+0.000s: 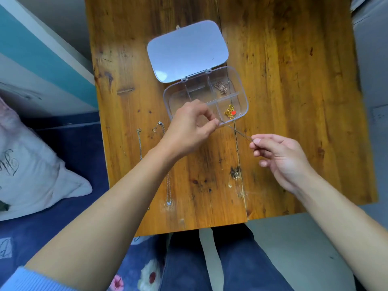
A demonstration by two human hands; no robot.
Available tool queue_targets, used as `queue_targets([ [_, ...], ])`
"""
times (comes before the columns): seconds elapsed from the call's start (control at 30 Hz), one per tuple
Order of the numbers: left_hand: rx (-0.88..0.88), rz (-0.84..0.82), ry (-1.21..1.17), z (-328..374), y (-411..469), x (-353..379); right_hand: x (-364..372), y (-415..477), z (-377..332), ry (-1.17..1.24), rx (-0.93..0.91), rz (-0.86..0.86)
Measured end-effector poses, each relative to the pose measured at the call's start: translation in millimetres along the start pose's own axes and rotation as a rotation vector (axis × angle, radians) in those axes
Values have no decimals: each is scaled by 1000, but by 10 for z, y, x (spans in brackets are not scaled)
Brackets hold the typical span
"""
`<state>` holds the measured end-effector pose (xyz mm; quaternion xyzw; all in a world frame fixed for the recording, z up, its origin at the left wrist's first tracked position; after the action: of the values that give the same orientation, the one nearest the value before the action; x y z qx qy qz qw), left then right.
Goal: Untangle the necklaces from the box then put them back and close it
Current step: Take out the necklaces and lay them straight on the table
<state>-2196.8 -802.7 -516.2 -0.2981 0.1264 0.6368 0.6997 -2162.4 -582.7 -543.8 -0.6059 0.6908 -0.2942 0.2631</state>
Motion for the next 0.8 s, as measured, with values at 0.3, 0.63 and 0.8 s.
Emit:
queue_targets([
  [0.3, -334, -236, -527, -294, -268, -395, 153, -78, 9, 8, -18, 19],
  [0.63, -315, 81, -2, -779, -535, -691, 208, -220, 408, -48, -7, 75],
  [0.8, -391, 236, -201, -796, -552, -636, 269, -412, 714, -294, 71, -20],
])
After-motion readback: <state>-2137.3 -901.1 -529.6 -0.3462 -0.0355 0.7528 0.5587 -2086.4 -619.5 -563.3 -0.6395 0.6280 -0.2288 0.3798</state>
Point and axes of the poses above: each hand's wrist, its own y-axis towards the middle knuckle, its own x-axis out of the palm, z = x × y, the point moved 4 cm from there along y, towards the middle knuckle, and after that the axes turned 5 degrees about z, right-handed, at the moved point
